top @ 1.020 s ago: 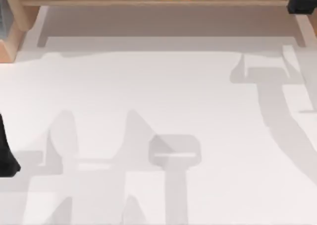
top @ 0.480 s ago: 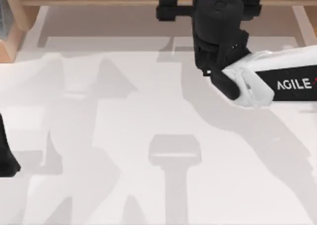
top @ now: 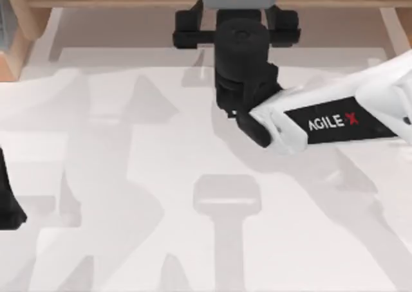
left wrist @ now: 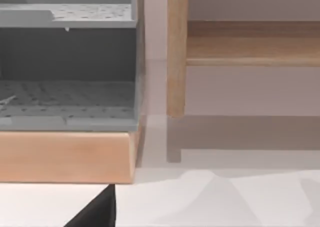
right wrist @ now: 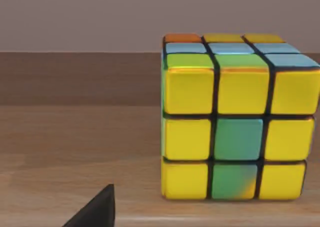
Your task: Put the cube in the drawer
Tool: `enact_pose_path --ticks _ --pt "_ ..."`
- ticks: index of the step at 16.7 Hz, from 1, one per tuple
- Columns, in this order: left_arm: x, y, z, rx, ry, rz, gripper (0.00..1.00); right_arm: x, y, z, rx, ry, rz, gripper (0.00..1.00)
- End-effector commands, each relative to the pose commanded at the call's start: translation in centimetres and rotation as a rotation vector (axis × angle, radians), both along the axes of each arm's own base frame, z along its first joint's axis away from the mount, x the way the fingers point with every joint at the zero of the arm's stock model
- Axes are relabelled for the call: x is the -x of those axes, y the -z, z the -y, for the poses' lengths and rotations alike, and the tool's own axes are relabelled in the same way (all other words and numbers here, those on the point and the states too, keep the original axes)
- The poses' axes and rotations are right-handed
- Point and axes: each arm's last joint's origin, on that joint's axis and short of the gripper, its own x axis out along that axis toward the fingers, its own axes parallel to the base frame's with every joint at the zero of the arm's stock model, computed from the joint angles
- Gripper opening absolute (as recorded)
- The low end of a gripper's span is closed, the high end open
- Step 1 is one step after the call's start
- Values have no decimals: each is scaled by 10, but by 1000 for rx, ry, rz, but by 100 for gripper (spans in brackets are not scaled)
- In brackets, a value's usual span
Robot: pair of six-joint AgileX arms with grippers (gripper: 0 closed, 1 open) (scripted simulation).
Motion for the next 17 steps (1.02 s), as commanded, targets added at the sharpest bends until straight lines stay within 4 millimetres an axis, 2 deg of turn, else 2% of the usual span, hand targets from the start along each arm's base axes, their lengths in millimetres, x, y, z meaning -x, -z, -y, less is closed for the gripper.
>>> enact_pose_path --ticks 4,9,13,17 --pt "0 0 0 0 0 0 100 -4 0 2 2 1 -4 100" --pt "0 0 0 0 0 0 100 -36 -9 0 -3 0 5 100" --pt "0 0 0 0 0 0 100 -58 -3 1 -2 0 3 100" --pt "0 0 0 0 0 0 100 -60 0 1 0 0 0 100"
